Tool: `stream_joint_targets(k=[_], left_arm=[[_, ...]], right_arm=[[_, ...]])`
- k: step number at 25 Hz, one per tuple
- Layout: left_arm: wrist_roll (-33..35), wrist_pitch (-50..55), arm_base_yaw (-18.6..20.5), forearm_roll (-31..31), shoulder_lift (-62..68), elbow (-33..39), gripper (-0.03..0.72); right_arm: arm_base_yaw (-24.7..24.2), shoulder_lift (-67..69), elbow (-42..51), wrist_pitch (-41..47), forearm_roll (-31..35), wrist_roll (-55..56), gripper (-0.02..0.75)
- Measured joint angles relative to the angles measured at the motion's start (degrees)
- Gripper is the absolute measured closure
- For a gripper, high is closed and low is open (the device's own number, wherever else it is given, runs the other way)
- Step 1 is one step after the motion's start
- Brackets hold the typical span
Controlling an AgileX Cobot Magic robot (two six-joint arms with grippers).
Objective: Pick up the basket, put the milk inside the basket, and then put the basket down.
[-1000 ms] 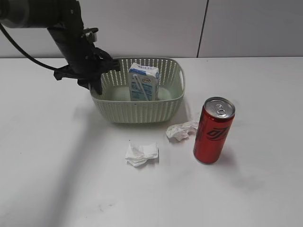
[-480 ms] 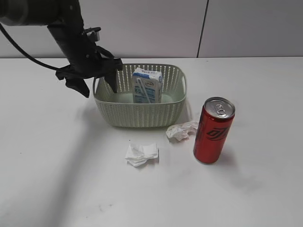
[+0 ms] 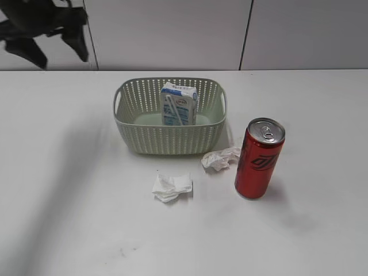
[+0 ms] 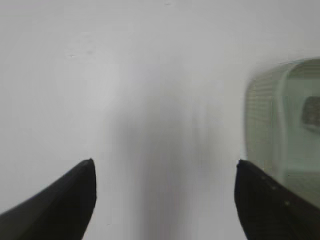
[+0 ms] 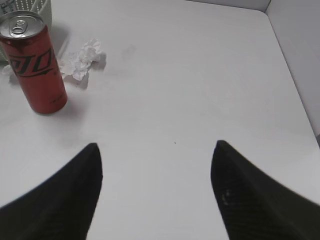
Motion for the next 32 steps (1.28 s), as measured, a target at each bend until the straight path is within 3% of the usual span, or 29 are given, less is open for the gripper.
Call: stream_joint_targets(k=[6,11,24,32], left_arm=[[3.4,2.0,5.2,4.6,-7.1,3.5,0.045],[6.2,2.1,5.2,3.9,-17.0,11.7,0.06],[7.9,2.4,5.2,4.1,-42.8,42.1,0.099],[7.9,0.3,5.2,4.3,-56.9,54.5,0.099]], right_arm=[[0.0,0.0,0.0,0.0,0.0,0.0,0.201],[0.0,0.0,0.0,0.0,0.0,0.0,0.201],[0.0,0.0,0.0,0.0,0.0,0.0,0.201],[0.0,0.0,0.0,0.0,0.0,0.0,0.201]])
